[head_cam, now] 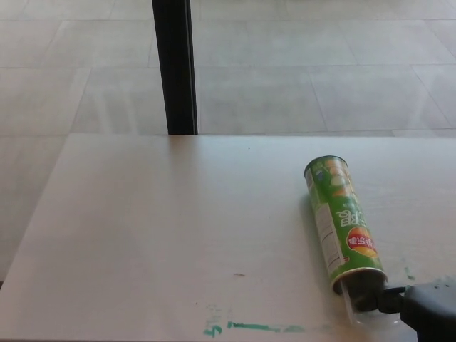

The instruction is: Use the finger on the right hand of the robot to pull out the chips tray kept inside a container in the middle of the desk

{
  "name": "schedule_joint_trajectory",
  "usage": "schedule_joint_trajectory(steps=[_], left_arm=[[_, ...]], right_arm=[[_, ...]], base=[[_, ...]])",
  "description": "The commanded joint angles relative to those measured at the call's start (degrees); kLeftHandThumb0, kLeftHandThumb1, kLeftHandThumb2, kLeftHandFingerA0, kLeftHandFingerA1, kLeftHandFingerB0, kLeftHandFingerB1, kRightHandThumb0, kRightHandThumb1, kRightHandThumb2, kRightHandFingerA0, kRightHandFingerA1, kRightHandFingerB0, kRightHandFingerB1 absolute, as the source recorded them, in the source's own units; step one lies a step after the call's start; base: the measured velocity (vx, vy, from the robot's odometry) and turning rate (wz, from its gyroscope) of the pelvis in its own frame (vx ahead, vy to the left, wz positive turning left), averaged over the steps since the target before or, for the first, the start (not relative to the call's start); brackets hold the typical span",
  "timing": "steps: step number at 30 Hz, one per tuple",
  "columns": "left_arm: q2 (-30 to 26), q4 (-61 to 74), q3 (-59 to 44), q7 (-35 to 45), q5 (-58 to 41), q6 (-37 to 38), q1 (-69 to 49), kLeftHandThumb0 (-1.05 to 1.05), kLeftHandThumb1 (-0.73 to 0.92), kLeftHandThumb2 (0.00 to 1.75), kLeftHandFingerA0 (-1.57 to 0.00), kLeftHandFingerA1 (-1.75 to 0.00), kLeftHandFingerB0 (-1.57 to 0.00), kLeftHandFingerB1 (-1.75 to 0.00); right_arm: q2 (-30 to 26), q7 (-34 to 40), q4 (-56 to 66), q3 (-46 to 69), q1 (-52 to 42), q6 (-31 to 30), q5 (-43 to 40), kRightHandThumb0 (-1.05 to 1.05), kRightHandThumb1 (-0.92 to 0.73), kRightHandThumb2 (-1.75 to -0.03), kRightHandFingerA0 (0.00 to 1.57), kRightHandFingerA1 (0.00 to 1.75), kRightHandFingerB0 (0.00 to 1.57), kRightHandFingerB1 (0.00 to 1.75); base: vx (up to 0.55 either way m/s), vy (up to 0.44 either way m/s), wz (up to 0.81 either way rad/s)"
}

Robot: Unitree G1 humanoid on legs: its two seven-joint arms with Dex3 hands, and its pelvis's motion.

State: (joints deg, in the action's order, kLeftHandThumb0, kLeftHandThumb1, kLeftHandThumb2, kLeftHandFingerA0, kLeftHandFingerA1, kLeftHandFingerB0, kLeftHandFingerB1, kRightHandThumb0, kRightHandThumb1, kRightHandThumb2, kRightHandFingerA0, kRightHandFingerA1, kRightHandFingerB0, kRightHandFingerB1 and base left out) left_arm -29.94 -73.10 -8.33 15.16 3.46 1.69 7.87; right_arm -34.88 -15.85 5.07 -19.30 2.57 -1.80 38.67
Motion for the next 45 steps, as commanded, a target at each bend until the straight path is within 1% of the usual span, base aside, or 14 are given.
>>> schedule_joint_trajectory(steps=[1,5,11,13,14,16,17,21,22,27,28,29,40,45], left_arm=[[-1.6,0.0,0.1,0.1,0.0,-0.3,-0.1,-0.49,0.74,0.62,-0.59,-0.67,-0.56,-0.54],[-1.2,-0.5,0.4,-0.6,0.3,-0.1,-0.1,-0.49,0.74,0.62,-0.61,-0.66,-0.57,-0.53],[-1.5,-0.4,-0.1,0.0,-0.2,-0.3,0.4,-0.49,0.73,0.62,-0.58,-0.65,-0.57,-0.54],[-1.5,-0.5,-0.1,0.0,-0.2,-0.3,0.6,-0.49,0.74,0.62,-0.59,-0.65,-0.57,-0.54],[-1.5,-0.5,0.0,-0.1,-0.1,-0.5,0.6,-0.5,0.73,0.62,-0.6,-0.66,-0.57,-0.54],[-1.5,-0.3,-0.4,0.2,-0.6,-0.9,0.6,-0.49,0.73,0.62,-0.59,-0.67,-0.56,-0.56],[-1.4,-0.2,-0.5,-0.2,-0.7,-1.1,0.6,-0.48,0.73,0.61,-0.59,-0.65,-0.57,-0.55],[-1.5,-0.3,-0.2,-0.2,-0.2,-1.0,0.6,-0.47,0.74,0.62,-0.58,-0.65,-0.57,-0.56],[-1.4,-0.6,-0.4,-0.5,-0.3,-1.1,0.6,-0.47,0.74,0.62,-0.6,-0.66,-0.57,-0.55],[-1.5,-0.7,-0.3,-0.4,-0.2,-0.9,0.3,-0.47,0.74,0.62,-0.59,-0.65,-0.55,-0.53],[-1.6,-0.7,-0.1,-0.4,0.0,-0.5,0.1,-0.48,0.73,0.62,-0.6,-0.65,-0.56,-0.54],[-1.6,-0.7,0.1,-0.6,0.2,-0.4,0.2,-0.48,0.74,0.62,-0.61,-0.65,-0.57,-0.53],[-1.7,-0.5,-0.7,0.7,-0.7,-1.0,0.6,-0.47,0.75,0.62,-0.56,-0.64,-0.54,-0.55],[-1.9,0.1,-0.7,0.0,-0.5,-0.3,0.3,-0.49,0.72,0.61,-0.61,-0.68,-0.63,-0.62]], right_arm=[[0.9,1.0,-2.4,-1.4,0.3,-1.1,3.8,-0.14,-0.48,-0.54,0.98,0.91,0.36,0.41],[1.1,1.6,-3.8,-3.2,-0.1,-0.9,6.0,-0.19,-0.51,-0.56,0.96,1.04,0.38,0.41],[-0.1,2.3,-3.9,-3.6,-0.6,0.4,6.7,-0.16,-0.52,-0.55,0.95,1.1,0.39,0.42],[-0.3,2.3,-3.6,-3.4,-1.0,0.5,6.6,-0.22,-0.46,-0.63,0.97,1.1,0.37,0.47],[-0.4,2.4,-3.5,-3.4,-1.2,0.6,6.6,-0.17,-0.52,-0.55,0.95,1.08,0.4,0.42],[-1.0,2.5,-2.8,-3.0,-2.0,1.0,6.6,-0.16,-0.51,-0.55,0.96,1.08,0.42,0.42],[-1.4,2.7,-2.6,-2.7,-2.5,1.5,6.2,-0.22,-0.45,-0.62,0.98,1.1,0.4,0.47],[-3.2,1.7,-0.4,-1.4,-5.1,2.5,4.8,-0.22,-0.45,-0.63,0.97,1.09,0.41,0.48],[-4.0,1.0,1.1,-1.4,-6.3,2.0,5.6,-0.17,-0.51,-0.55,0.94,1.11,0.44,0.43],[-5.1,0.8,3.2,-0.5,-9.5,2.4,5.0,-0.16,-0.51,-0.55,0.97,1.07,0.45,0.43],[-5.3,1.5,3.2,-0.2,-10.3,3.2,4.6,-0.22,-0.45,-0.63,0.98,1.09,0.43,0.48],[-5.5,1.0,3.6,0.0,-10.9,3.2,4.2,-0.22,-0.48,-0.63,0.95,1.14,0.42,0.48],[-3.9,2.7,2.5,-0.4,-15.2,3.2,4.0,-0.14,-0.52,-0.55,0.91,1.16,0.45,0.45],[-3.6,1.9,4.4,-1.4,-17.0,1.3,5.7,-0.15,-0.53,-0.56,0.91,1.15,0.44,0.43]], base=[[0.0,0.0,0.0],[0.0,0.0,0.0],[0.0,0.0,0.0],[0.0,0.0,0.0],[0.0,0.0,0.0],[0.0,0.0,0.0],[0.0,0.0,0.0],[0.0,0.0,0.0],[0.0,0.0,0.0],[0.0,0.0,0.0],[0.0,0.0,0.0],[0.0,0.0,0.0],[0.0,0.0,0.0],[0.0,0.0,0.0]])
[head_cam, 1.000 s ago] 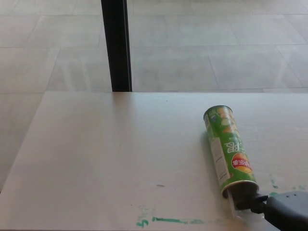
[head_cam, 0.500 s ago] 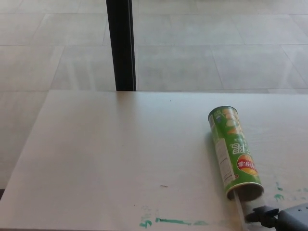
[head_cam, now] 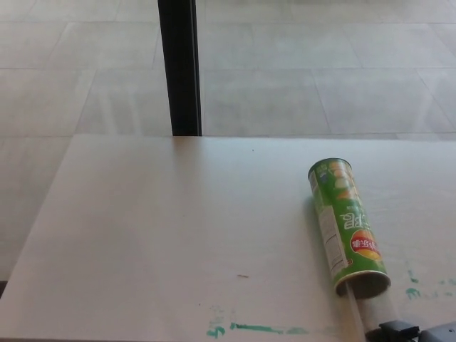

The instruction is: Use the finger on the right hand of the robot to pull out the chips tray kept inside a container in the middle of the desk

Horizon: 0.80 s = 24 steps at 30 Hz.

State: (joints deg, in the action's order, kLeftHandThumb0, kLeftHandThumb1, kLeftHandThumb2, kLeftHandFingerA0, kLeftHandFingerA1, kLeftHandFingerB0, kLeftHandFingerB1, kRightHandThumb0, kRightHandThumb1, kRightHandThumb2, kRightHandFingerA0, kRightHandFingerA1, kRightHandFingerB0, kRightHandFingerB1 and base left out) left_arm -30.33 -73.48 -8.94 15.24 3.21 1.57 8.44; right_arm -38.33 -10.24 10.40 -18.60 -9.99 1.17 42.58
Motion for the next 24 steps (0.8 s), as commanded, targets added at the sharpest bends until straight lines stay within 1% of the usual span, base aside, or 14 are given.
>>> schedule_joint_trajectory(steps=[1,3,5,7,9,11,13,15,18,19,20,21,23,24], left_arm=[[-1.5,0.8,0.1,-0.1,-0.1,-0.5,-0.2,-0.48,0.74,0.62,-0.59,-0.67,-0.59,-0.59],[-1.7,0.9,0.3,0.0,0.1,-0.7,-0.2,-0.48,0.74,0.62,-0.59,-0.67,-0.59,-0.59],[-1.8,0.4,-0.1,0.2,-0.3,-1.1,0.0,-0.48,0.74,0.62,-0.58,-0.67,-0.55,-0.56],[-2.0,0.3,0.3,0.0,0.2,-0.4,-0.4,-0.48,0.74,0.62,-0.57,-0.64,-0.59,-0.58],[-2.2,0.4,0.3,0.3,0.1,-0.4,-0.4,-0.49,0.74,0.62,-0.58,-0.67,-0.58,-0.58],[-2.2,0.4,0.6,0.1,0.4,-0.4,-0.3,-0.48,0.74,0.62,-0.59,-0.67,-0.58,-0.59],[-2.2,0.1,0.6,-0.2,0.4,-0.4,-0.3,-0.47,0.74,0.62,-0.6,-0.66,-0.57,-0.56],[-2.1,0.1,0.7,-0.4,0.4,-0.6,-0.2,-0.48,0.74,0.62,-0.61,-0.67,-0.57,-0.57],[-2.1,0.0,0.3,-0.5,0.0,-1.2,0.0,-0.48,0.74,0.62,-0.6,-0.67,-0.59,-0.59],[-2.2,0.2,0.6,-0.4,0.2,-0.5,-0.3,-0.48,0.73,0.62,-0.61,-0.66,-0.58,-0.56],[-2.2,0.2,0.6,-0.4,0.2,-0.5,-0.3,-0.48,0.73,0.62,-0.61,-0.66,-0.58,-0.56],[-2.0,-0.2,0.3,-0.7,0.0,-1.1,0.0,-0.48,0.73,0.61,-0.62,-0.69,-0.59,-0.58],[-2.0,-0.4,0.2,-0.9,-0.1,-1.4,0.2,-0.48,0.73,0.61,-0.62,-0.69,-0.59,-0.58],[-2.0,-0.2,0.1,-0.2,-0.3,-1.0,0.0,-0.48,0.73,0.62,-0.59,-0.67,-0.56,-0.57]], right_arm=[[-0.4,-4.0,-0.3,-2.0,-4.9,-1.9,1.7,-0.16,-0.54,-0.56,0.9,1.18,0.42,0.44],[-0.3,-3.9,0.2,-2.1,-5.6,-2.2,1.8,-0.16,-0.54,-0.56,0.9,1.18,0.42,0.44],[-0.7,-3.2,1.4,-1.2,-7.4,-1.7,1.0,-0.16,-0.54,-0.56,0.9,1.14,0.42,0.44],[-1.7,-4.7,4.6,0.1,-9.7,-2.5,0.3,-0.17,-0.55,-0.56,0.87,1.1,0.41,0.43],[-2.0,-4.3,5.8,0.9,-11.1,-2.1,0.0,-0.16,-0.55,-0.56,0.89,1.15,0.42,0.43],[-2.3,-4.1,6.7,1.7,-12.1,-1.7,-0.2,-0.16,-0.54,-0.56,0.91,1.14,0.43,0.44],[-2.4,-3.6,7.8,2.5,-13.5,-1.4,-0.4,-0.15,-0.53,-0.56,0.93,1.2,0.44,0.45],[-2.7,-4.0,8.8,3.1,-14.5,-1.3,-0.4,-0.15,-0.55,-0.56,0.91,1.16,0.43,0.44],[-3.1,-3.8,9.6,3.6,-15.6,-0.7,-0.2,-0.15,-0.54,-0.56,0.91,1.15,0.43,0.44],[-3.2,-3.2,10.1,3.9,-16.8,-0.2,-0.4,-0.15,-0.54,-0.56,0.9,1.1,0.43,0.44],[-3.2,-3.1,10.1,4.1,-17.0,-0.1,-0.4,-0.15,-0.54,-0.56,0.9,1.1,0.43,0.44],[-3.1,-4.0,10.6,4.1,-17.2,-0.6,-0.5,-0.16,-0.55,-0.56,0.87,1.16,0.42,0.44],[-3.0,-4.4,10.8,4.2,-17.4,-0.8,-0.4,-0.16,-0.55,-0.56,0.87,1.16,0.42,0.44],[-3.0,-3.9,11.0,4.5,-17.6,-0.4,-0.1,-0.16,-0.55,-0.56,0.87,1.1,0.42,0.44]], base=[[0.0,0.0,0.0],[0.0,0.0,0.0],[0.0,0.0,0.0],[0.0,0.0,0.0],[0.0,0.0,0.0],[0.0,0.0,0.0],[0.0,0.0,0.0],[0.0,0.0,0.0],[0.0,0.0,0.0],[0.0,0.0,0.0],[0.0,0.0,0.0],[0.0,0.0,0.0],[0.0,0.0,0.0],[0.0,0.0,0.0]])
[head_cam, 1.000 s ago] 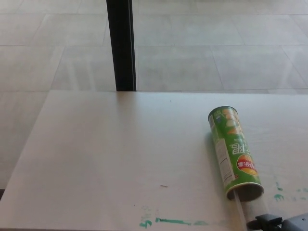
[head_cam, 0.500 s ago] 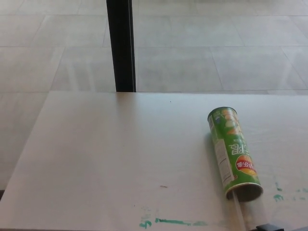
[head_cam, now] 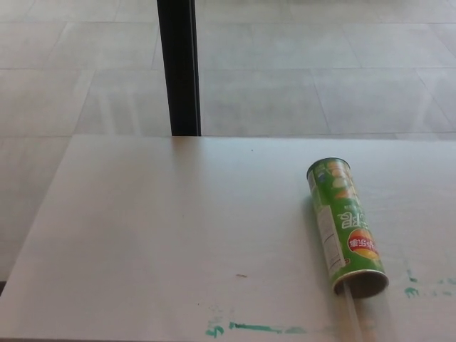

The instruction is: Use the finger on the right hand of the robot to pull out the chips tray kept inside a container in the middle of the desk

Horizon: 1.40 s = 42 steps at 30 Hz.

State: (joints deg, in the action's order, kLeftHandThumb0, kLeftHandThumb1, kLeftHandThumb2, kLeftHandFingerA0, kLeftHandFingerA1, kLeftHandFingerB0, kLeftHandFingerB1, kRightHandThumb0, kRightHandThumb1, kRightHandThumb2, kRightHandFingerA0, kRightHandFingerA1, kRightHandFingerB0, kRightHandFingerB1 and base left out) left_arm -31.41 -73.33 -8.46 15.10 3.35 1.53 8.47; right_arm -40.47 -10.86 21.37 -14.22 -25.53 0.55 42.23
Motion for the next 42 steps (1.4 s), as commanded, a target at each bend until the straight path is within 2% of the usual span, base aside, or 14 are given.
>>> schedule_joint_trajectory(steps=[1,4,6,7,9,10,14,25,26,34,36,38,39,42], left_arm=[[-0.8,-0.4,-0.4,-0.1,-0.5,-0.9,-0.2,-0.48,0.73,0.62,-0.59,-0.67,-0.56,-0.57],[-0.8,-0.4,-0.2,-0.3,-0.2,-0.6,-0.2,-0.48,0.73,0.62,-0.6,-0.67,-0.56,-0.55],[-0.8,-0.5,-0.1,-0.4,-0.2,-0.5,-0.3,-0.49,0.73,0.62,-0.61,-0.68,-0.57,-0.56],[-0.9,-0.5,0.0,-0.4,0.0,-0.3,-0.3,-0.49,0.73,0.61,-0.61,-0.68,-0.6,-0.57],[-0.9,-0.5,0.1,-0.6,0.1,-0.2,-0.3,-0.49,0.73,0.61,-0.61,-0.68,-0.6,-0.57],[-1.1,-0.3,0.6,0.0,0.6,0.2,-0.5,-0.48,0.75,0.62,-0.59,-0.67,-0.59,-0.57],[-0.8,-0.3,0.5,-0.2,0.1,-0.5,-0.5,-0.47,0.74,0.62,-0.59,-0.66,-0.57,-0.56],[-0.7,-0.4,0.1,0.3,-0.4,-0.4,-1.2,-0.48,0.74,0.62,-0.57,-0.64,-0.57,-0.56],[-0.7,-0.2,0.4,0.2,-0.1,-0.5,-1.2,-0.48,0.75,0.62,-0.57,-0.63,-0.57,-0.56],[-0.5,-0.7,-0.3,0.1,-0.7,-0.8,-0.9,-0.46,0.74,0.62,-0.57,-0.63,-0.54,-0.54],[-0.9,-0.1,0.4,0.1,0.1,-0.6,-1.3,-0.47,0.75,0.62,-0.58,-0.64,-0.55,-0.56],[-0.6,-1.0,0.2,-0.6,0.1,-0.6,-1.5,-0.46,0.73,0.62,-0.61,-0.64,-0.57,-0.55],[-0.7,-1.1,0.3,-0.3,0.1,-0.3,-1.6,-0.46,0.74,0.62,-0.6,-0.63,-0.59,-0.55],[-0.7,-0.8,0.1,0.5,-0.2,-0.1,-2.1,-0.48,0.74,0.62,-0.57,-0.61,-0.59,-0.56]], right_arm=[[-1.0,-3.4,0.2,0.2,-2.3,0.3,0.3,-0.16,-0.55,-0.56,0.87,1.1,0.42,0.44],[-0.3,-4.1,0.6,0.8,-1.4,-0.3,-0.3,-0.15,-0.55,-0.56,0.89,1.13,0.36,0.41],[0.8,-3.5,0.9,1.5,0.0,-1.0,0.1,-0.16,-0.53,-0.55,0.87,1.03,0.15,0.35],[1.2,-3.1,1.3,1.8,0.2,-1.1,0.4,-0.18,-0.47,-0.67,0.88,1.01,0.07,0.22],[1.4,-3.4,1.7,2.1,0.4,-1.2,0.6,-0.18,-0.47,-0.67,0.88,1.01,0.07,0.22],[2.5,-2.3,2.1,3.3,1.2,-1.2,-0.3,-0.17,-0.46,-0.68,0.88,0.98,0.0,0.0],[3.7,0.7,2.1,6.4,1.2,1.9,-2.3,-0.09,-0.47,-0.54,0.91,1.0,0.0,0.0],[9.5,2.7,7.1,15.9,-2.5,6.0,-8.6,-0.1,-0.45,-0.64,0.89,1.08,0.0,0.0],[9.6,1.8,8.2,16.9,-3.4,6.1,-9.3,-0.07,-0.48,-0.54,0.91,1.13,0.0,0.0],[9.2,-2.1,12.7,28.3,-12.0,7.4,-15.9,-0.04,-0.48,-0.55,0.86,1.13,0.0,0.02],[10.3,-3.7,14.2,34.2,-16.0,4.4,-18.0,-0.05,-0.5,-0.56,0.86,1.03,0.0,0.0],[11.6,-2.3,11.0,39.2,-17.9,5.8,-20.4,-0.1,-0.45,-0.64,0.86,1.02,0.0,0.0],[12.8,1.3,3.6,43.1,-18.5,11.0,-23.8,-0.06,-0.44,-0.66,0.86,1.03,0.0,0.06],[14.1,1.9,-3.6,47.7,-19.1,11.2,-26.0,-0.08,-0.46,-0.7,0.84,1.05,0.0,0.08]], base=[[0.0,0.0,0.0],[0.0,0.0,0.0],[0.0,0.0,0.0],[0.0,0.0,0.0],[0.0,0.0,0.0],[0.0,0.0,0.0],[0.0,0.0,0.0],[0.0,0.0,0.0],[0.0,0.0,0.0],[0.0,0.0,0.0],[0.0,0.0,0.0],[0.0,0.0,0.0],[0.0,0.0,0.0],[0.0,0.0,0.0]])
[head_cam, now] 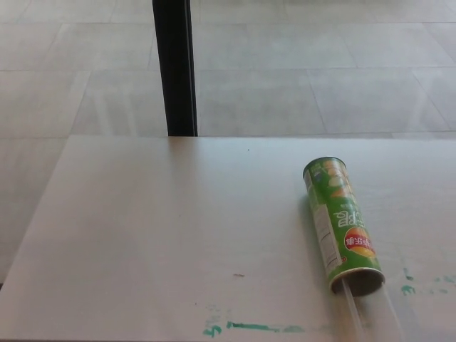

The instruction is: Use the finger on the right hand of the robot to pull out the chips tray kept inside a container in the middle of the desk

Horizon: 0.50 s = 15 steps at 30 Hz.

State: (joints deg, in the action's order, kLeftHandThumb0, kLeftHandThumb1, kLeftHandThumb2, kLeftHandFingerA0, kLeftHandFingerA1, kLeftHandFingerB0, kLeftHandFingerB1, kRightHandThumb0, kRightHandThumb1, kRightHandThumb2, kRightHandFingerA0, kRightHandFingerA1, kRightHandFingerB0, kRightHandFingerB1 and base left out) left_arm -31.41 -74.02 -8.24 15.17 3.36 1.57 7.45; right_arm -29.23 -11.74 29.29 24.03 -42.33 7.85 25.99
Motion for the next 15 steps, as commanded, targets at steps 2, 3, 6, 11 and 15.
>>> schedule_joint_trajectory(steps=[2,3,6,11,15], left_arm=[[-0.7,0.0,-0.4,0.5,-0.6,-0.1,-1.3,-0.48,0.74,0.62,-0.57,-0.61,-0.57,-0.54],[-0.7,0.1,-0.6,0.6,-0.7,-0.2,-1.3,-0.48,0.74,0.62,-0.57,-0.62,-0.57,-0.55],[-0.9,0.5,0.1,0.5,-0.1,0.2,-1.5,-0.49,0.75,0.62,-0.58,-0.65,-0.55,-0.56],[-0.9,0.0,0.3,0.1,0.2,-0.7,-0.7,-0.47,0.75,0.62,-0.6,-0.65,-0.57,-0.56],[-0.5,-0.1,-0.2,0.3,-0.4,-0.1,-0.8,-0.48,0.74,0.62,-0.58,-0.67,-0.56,-0.57]], right_arm=[[3.2,4.2,-16.5,11.1,-2.0,4.0,-9.3,-0.04,-0.46,-0.68,0.81,1.08,0.0,0.04],[3.2,4.2,-18.3,11.7,-1.8,4.1,-9.7,-0.02,-0.57,-0.56,0.73,1.11,0.0,0.16],[3.8,5.6,-27.4,13.1,0.8,3.6,-11.2,-0.06,-0.56,-0.56,0.74,0.95,0.0,0.17],[7.4,6.7,-36.5,15.4,7.2,-1.7,-16.5,-0.08,-0.58,-0.58,0.7,1.14,0.0,0.18],[8.7,9.8,-47.9,16.8,16.2,-6.1,-18.5,-0.23,-0.61,-0.62,0.85,0.85,0.09,0.23]], base=[[0.0,0.0,0.0],[0.0,0.0,0.0],[0.0,0.0,0.0],[0.0,0.0,0.0],[0.0,0.0,0.0]])
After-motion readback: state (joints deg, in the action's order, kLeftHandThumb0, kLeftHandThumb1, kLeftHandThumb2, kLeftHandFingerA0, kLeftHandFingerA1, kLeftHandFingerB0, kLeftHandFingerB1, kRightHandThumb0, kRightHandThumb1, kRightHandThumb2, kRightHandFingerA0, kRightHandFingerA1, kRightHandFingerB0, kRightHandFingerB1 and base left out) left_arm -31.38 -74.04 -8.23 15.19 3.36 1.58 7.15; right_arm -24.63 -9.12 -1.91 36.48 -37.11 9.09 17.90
